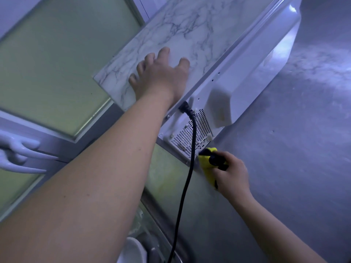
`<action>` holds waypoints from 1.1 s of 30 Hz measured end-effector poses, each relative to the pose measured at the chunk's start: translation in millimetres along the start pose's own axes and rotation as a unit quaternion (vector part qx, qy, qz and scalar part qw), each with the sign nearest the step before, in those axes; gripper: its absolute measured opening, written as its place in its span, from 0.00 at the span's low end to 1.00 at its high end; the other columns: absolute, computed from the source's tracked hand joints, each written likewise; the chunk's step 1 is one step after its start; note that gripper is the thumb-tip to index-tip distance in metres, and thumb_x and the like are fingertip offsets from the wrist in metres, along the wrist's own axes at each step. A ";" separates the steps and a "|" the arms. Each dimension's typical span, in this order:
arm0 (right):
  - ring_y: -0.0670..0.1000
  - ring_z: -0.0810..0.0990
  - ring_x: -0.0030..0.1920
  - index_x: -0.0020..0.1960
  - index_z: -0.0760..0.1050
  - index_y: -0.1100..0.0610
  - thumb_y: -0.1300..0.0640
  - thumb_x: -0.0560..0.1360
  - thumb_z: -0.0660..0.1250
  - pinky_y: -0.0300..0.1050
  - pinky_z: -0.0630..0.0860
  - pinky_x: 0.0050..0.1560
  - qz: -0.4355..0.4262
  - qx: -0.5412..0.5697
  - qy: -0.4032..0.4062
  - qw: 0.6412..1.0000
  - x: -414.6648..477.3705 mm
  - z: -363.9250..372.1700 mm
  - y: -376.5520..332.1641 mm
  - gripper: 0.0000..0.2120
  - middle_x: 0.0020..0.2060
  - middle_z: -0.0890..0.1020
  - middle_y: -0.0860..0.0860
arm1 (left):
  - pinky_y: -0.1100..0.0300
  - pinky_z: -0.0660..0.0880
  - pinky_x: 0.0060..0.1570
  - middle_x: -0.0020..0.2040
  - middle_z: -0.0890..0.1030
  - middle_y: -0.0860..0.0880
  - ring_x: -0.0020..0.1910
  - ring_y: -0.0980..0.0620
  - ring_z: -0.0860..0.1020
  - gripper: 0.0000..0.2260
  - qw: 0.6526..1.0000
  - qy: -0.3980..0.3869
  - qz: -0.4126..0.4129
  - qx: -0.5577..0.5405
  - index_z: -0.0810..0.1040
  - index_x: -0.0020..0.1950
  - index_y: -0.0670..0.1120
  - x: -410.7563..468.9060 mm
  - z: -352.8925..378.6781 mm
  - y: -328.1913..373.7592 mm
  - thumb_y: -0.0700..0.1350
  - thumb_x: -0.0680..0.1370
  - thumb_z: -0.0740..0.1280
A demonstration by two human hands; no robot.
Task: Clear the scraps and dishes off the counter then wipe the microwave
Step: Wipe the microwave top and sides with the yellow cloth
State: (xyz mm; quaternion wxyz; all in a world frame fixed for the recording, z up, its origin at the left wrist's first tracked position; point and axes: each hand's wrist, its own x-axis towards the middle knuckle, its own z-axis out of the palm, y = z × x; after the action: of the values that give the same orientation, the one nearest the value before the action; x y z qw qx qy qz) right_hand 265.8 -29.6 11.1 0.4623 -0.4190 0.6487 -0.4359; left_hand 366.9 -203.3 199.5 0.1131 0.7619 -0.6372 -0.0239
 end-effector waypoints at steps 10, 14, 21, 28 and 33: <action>0.55 0.84 0.50 0.60 0.80 0.48 0.71 0.67 0.67 0.56 0.84 0.43 -0.139 0.329 -0.048 0.933 -27.6 14.0 -64.7 0.27 0.52 0.85 0.51 | 0.45 0.54 0.70 0.76 0.64 0.52 0.74 0.48 0.61 0.27 1.000 -0.003 0.000 0.002 0.63 0.75 0.61 0.7 -0.4 0.1 0.65 0.76 0.52; 0.61 0.81 0.56 0.63 0.77 0.51 0.67 0.70 0.70 0.65 0.79 0.53 -0.171 0.321 -0.007 0.931 -32.7 36.5 -80.1 0.24 0.56 0.82 0.56 | 0.45 0.54 0.70 0.76 0.64 0.52 0.74 0.47 0.61 0.28 1.000 -0.003 0.004 0.006 0.62 0.76 0.60 1.1 0.9 -0.8 0.65 0.76 0.52; 0.53 0.78 0.62 0.64 0.77 0.58 0.67 0.67 0.64 0.56 0.75 0.62 -0.273 0.166 0.098 0.943 -27.5 48.5 -35.6 0.25 0.59 0.80 0.47 | 0.45 0.55 0.69 0.76 0.64 0.50 0.74 0.46 0.62 0.28 1.000 -0.001 0.003 0.011 0.63 0.76 0.60 2.9 1.2 -1.1 0.64 0.76 0.52; 0.54 0.83 0.45 0.55 0.79 0.43 0.67 0.71 0.69 0.54 0.83 0.44 0.050 0.213 0.053 0.974 -17.3 53.5 14.1 0.22 0.42 0.83 0.44 | 0.45 0.55 0.69 0.76 0.64 0.50 0.74 0.45 0.62 0.28 1.000 -0.003 -0.001 0.012 0.63 0.76 0.60 1.7 -0.9 -0.4 0.64 0.76 0.52; 0.54 0.83 0.47 0.52 0.78 0.45 0.60 0.66 0.71 0.53 0.82 0.46 0.120 0.066 -0.011 0.990 12.7 26.4 17.2 0.17 0.42 0.83 0.44 | 0.45 0.55 0.69 0.76 0.65 0.50 0.74 0.45 0.61 0.28 1.000 -0.003 -0.002 0.008 0.64 0.76 0.59 1.1 -3.0 0.4 0.64 0.76 0.53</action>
State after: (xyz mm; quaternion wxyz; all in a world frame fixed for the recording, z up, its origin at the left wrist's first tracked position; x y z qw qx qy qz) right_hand 286.0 -41.7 -13.3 0.5454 -0.3113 0.6588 -0.4142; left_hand 367.2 -204.0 202.6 0.1052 0.7637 -0.6366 -0.0216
